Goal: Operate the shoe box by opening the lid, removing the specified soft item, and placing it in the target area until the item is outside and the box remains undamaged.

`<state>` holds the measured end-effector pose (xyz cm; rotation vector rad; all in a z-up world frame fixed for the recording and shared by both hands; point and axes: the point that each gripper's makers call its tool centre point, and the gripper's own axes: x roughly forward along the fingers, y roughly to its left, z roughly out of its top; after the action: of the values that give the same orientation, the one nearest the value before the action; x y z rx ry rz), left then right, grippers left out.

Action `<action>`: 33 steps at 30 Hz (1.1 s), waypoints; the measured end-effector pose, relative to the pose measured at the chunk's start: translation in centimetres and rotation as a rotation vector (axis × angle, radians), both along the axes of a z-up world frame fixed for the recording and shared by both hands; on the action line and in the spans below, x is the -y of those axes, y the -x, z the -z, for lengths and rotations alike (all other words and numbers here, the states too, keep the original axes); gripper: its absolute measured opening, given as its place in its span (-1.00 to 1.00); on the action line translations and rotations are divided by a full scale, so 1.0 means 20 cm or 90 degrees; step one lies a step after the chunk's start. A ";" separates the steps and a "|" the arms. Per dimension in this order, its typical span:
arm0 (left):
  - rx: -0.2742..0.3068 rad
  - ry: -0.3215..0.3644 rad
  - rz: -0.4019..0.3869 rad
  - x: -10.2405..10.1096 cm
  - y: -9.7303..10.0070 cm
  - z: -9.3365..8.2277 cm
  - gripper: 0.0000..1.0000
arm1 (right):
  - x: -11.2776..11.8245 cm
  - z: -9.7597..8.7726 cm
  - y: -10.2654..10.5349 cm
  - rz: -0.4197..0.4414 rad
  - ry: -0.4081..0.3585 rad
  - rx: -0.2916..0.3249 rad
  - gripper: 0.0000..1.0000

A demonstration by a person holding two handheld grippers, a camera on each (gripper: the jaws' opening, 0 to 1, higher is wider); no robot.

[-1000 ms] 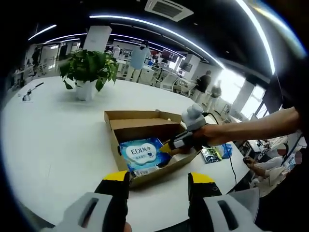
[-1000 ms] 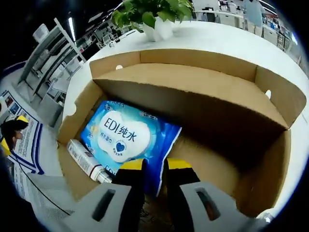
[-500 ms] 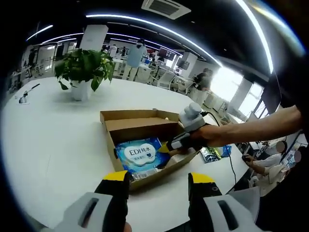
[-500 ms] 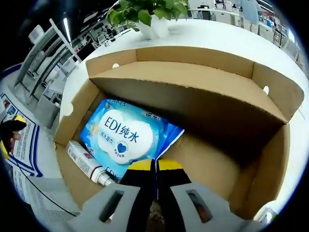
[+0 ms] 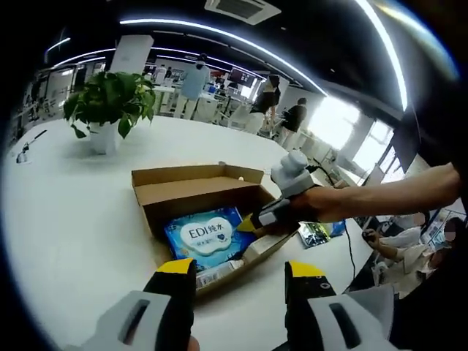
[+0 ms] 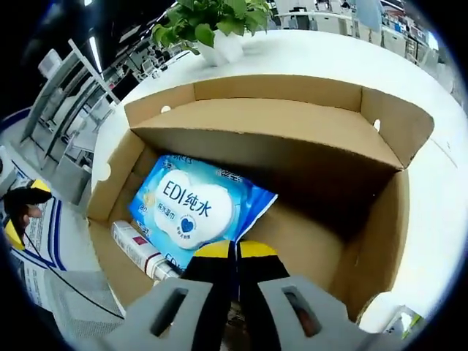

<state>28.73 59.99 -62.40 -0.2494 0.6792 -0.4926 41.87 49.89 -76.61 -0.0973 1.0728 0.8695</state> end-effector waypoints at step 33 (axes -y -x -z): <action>-0.222 -0.142 -0.055 0.05 -0.42 0.65 -0.20 | 0.18 -0.11 0.00 0.026 0.010 0.024 -1.00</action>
<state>37.15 59.05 -75.34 -0.1534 1.0520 -0.2883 41.85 46.35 -74.51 -0.1043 1.0429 0.8196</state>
